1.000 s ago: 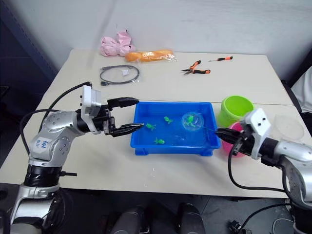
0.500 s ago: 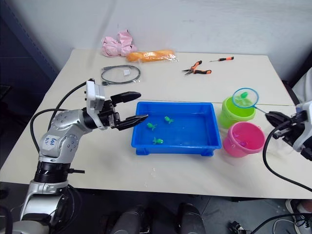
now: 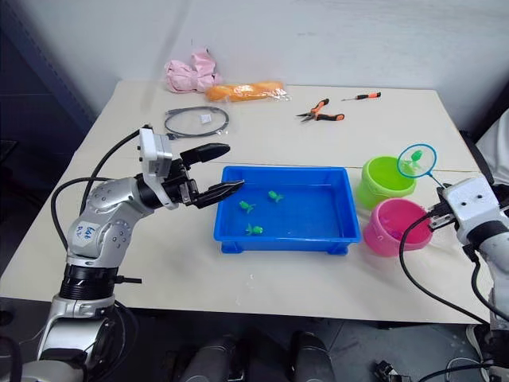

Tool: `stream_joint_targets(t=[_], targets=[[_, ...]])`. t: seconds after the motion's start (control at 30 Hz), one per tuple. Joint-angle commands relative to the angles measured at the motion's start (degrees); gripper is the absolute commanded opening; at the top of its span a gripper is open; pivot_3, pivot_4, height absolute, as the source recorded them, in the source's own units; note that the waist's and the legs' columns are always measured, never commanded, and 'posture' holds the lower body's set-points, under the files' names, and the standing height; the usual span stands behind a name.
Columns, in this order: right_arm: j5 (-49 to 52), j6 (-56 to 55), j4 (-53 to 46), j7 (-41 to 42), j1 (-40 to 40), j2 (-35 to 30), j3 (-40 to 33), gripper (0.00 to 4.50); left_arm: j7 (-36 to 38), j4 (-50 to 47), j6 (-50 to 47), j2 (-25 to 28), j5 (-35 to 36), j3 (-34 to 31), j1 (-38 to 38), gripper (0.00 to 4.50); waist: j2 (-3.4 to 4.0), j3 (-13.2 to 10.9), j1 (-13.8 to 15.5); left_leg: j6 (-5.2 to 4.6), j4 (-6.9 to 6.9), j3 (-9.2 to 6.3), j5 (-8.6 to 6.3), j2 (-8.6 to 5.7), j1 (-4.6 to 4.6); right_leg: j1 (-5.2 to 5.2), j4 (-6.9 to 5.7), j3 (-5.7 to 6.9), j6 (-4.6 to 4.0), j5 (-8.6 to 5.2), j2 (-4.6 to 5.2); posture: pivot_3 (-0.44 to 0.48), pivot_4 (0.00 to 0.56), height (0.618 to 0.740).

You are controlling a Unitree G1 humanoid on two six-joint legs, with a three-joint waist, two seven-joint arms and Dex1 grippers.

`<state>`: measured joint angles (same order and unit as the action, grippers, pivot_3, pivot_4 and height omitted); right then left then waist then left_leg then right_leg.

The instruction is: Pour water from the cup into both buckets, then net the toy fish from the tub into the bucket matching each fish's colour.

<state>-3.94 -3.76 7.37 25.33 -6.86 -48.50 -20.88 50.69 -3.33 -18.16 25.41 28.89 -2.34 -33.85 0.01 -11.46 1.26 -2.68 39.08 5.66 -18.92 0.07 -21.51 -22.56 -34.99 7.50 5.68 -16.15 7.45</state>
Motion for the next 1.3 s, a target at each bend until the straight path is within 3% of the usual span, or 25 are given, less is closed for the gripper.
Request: stream_joint_targets(t=[0.03,0.23,0.63,0.77,1.3], targets=[[-7.9,-7.9,1.1,-4.3,0.3,-4.7,1.3,0.00,-0.2,-2.1,0.4,-0.1,0.8,-0.8,0.3,4.47,0.00,0.0,0.0,0.00,0.00,0.00,0.00,-0.01,0.00,0.00,0.01,-0.01,0.00,0.00,0.01,0.000,0.150,0.740],[-17.6,-15.8,5.0,-10.2,1.4,-10.4,4.6,0.00,0.0,-2.2,0.7,0.0,0.5,-0.6,1.0,4.47,0.00,0.0,0.0,0.04,0.00,-0.01,0.02,0.02,0.00,0.01,0.02,-0.01,0.00,0.00,0.02,0.000,0.150,0.740],[-26.4,-20.9,8.2,-16.7,0.8,-12.9,9.6,0.00,1.4,-1.7,1.4,-0.1,-0.1,0.6,1.5,4.47,0.00,0.0,-0.1,0.08,0.00,-0.01,0.05,0.07,0.00,0.01,0.04,-0.03,0.00,0.00,0.03,0.000,0.150,0.740],[-25.0,-20.8,7.4,-17.7,1.5,-14.5,6.5,0.00,1.5,-2.0,1.7,-0.1,-0.1,0.6,1.8,4.47,0.01,0.0,0.0,0.09,0.00,-0.01,0.06,0.06,0.00,0.01,0.03,-0.03,0.00,0.00,0.02,0.000,0.150,0.740],[-25.0,-22.4,7.5,-17.2,3.0,-16.0,7.0,0.00,1.7,-2.8,2.6,-0.9,-0.3,1.4,3.8,4.47,0.00,0.0,-0.1,0.12,0.00,-0.05,0.08,0.10,0.02,0.06,0.10,-0.06,0.00,0.00,0.03,0.000,0.150,0.740]])
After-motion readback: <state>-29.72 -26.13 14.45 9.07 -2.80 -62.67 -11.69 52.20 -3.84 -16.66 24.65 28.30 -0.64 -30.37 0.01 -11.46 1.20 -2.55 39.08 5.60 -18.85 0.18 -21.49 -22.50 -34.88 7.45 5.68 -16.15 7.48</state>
